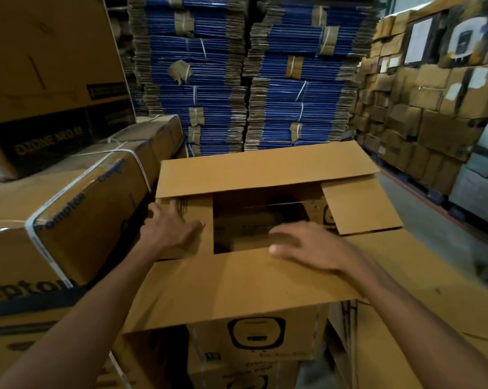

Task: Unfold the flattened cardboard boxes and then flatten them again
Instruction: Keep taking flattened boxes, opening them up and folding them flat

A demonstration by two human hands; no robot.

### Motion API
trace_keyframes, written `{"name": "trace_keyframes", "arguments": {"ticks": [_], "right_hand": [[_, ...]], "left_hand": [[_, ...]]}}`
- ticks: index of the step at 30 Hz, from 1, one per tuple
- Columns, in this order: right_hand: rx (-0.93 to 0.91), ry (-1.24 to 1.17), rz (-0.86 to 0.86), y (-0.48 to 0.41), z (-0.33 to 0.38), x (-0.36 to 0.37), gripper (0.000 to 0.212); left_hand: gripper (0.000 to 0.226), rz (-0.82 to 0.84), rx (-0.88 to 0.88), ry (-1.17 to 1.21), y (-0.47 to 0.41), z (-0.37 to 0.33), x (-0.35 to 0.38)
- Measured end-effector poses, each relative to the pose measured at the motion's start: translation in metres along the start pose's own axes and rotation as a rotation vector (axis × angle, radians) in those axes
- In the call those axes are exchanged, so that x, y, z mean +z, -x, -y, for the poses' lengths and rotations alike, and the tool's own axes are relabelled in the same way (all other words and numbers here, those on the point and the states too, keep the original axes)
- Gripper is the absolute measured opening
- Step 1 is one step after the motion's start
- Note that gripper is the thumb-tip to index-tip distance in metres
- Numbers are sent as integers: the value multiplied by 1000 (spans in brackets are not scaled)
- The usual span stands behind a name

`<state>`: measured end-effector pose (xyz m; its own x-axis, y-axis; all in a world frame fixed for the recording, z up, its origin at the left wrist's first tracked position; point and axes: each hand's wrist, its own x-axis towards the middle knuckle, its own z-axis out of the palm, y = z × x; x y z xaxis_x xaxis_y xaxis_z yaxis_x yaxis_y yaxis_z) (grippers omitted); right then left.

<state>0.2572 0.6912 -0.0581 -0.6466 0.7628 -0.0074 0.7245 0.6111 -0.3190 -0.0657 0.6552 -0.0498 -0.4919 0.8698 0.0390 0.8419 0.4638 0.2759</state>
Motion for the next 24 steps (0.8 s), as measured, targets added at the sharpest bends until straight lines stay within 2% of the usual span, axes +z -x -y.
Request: {"name": "trace_keyframes", "arguments": {"ticks": [1, 2, 6, 12, 14, 18, 24], "right_hand": [[-34, 19, 72, -1, 11, 9, 74], [-57, 61, 73, -2, 17, 17, 76], [-65, 140, -127, -5, 18, 31, 77], [-77, 138, -207, 1, 15, 45, 69], [-71, 136, -227, 3, 14, 48, 69], [-40, 146, -235, 1, 15, 54, 73], [-26, 170, -263, -1, 15, 61, 69]], "left_hand": [[99, 2, 0, -12, -1, -2, -1], [97, -1, -1, -36, -3, -4, -2], [85, -133, 33, -185, 0, -20, -8], [69, -528, 327, -101, -21, -48, -36], [72, -574, 413, -112, -43, -53, -46], [85, -456, 463, -208, -83, -57, -55], [108, -180, 357, -193, -101, -63, -35]]}}
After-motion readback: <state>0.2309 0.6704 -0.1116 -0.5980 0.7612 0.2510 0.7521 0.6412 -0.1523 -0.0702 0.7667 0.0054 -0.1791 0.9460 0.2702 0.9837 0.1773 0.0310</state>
